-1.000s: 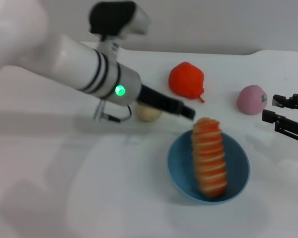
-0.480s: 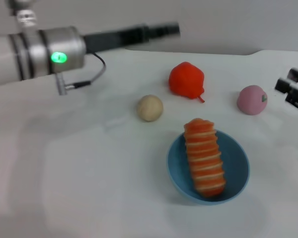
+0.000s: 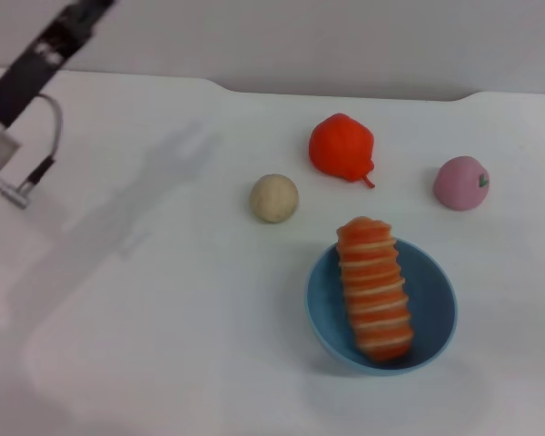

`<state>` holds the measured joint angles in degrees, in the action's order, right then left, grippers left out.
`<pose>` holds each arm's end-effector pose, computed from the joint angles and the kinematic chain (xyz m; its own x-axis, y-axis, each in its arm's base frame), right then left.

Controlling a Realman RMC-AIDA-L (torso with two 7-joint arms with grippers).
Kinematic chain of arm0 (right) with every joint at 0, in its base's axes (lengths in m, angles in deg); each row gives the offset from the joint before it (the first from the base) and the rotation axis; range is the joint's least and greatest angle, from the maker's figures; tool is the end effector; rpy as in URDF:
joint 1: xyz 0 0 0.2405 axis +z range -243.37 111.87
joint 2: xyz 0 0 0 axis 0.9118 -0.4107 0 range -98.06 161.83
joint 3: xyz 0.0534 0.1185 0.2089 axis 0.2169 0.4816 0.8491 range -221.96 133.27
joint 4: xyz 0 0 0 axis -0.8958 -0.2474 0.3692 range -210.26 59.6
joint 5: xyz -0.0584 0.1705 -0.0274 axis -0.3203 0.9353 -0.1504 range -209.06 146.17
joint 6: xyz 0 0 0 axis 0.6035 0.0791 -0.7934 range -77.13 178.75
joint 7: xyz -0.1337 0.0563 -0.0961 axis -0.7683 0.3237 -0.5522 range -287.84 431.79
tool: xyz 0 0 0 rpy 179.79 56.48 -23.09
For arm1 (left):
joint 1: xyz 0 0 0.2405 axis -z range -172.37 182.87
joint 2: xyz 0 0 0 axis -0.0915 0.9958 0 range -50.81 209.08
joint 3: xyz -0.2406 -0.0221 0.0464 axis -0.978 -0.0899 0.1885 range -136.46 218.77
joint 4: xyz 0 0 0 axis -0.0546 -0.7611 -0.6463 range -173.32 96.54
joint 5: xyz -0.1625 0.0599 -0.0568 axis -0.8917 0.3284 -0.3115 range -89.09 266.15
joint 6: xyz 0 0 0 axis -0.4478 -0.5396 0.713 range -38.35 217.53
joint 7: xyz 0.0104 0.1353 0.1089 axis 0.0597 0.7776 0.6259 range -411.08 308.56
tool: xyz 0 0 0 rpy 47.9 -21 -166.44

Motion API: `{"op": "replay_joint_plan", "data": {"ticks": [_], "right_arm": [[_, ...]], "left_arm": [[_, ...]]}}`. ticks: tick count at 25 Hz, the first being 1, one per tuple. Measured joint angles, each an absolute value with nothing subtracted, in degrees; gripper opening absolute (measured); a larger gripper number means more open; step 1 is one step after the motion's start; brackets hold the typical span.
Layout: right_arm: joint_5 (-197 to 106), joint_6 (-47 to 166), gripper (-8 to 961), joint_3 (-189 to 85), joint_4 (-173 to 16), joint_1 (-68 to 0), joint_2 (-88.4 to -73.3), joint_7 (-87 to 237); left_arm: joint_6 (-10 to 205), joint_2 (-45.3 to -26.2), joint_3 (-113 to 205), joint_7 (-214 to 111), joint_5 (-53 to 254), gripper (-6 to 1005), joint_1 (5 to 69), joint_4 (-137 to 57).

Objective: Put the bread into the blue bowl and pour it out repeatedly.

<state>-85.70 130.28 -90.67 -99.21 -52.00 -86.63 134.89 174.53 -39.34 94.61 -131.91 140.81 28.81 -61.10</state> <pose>0.2996 0.3046 0.0687 0.3121 0.0080 -0.9500 -0.8769 -0.3825 -0.2912 -0.2208 0.3379 0.0501 0.0573 0.1734 0.9832 0.7790 -0.6237 0.0646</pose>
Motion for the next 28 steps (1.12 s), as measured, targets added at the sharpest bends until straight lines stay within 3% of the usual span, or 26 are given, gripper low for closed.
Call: {"op": "replay_joint_plan", "data": {"ticks": [13, 28], "right_arm": [[-83.0, 136.3, 473, -78.4, -78.4, -50.6, -87.23, 81.7], [-82.9, 131.4, 474, -74.6, -70.7, -44.9, -87.39, 70.8]], "left_arm": [[180.4, -39.86, 94.6, -53.4, 126.7, 578, 29.6, -36.0], [177.5, -39.87, 94.3, -49.6, 127.7, 581, 26.9, -27.5]]}}
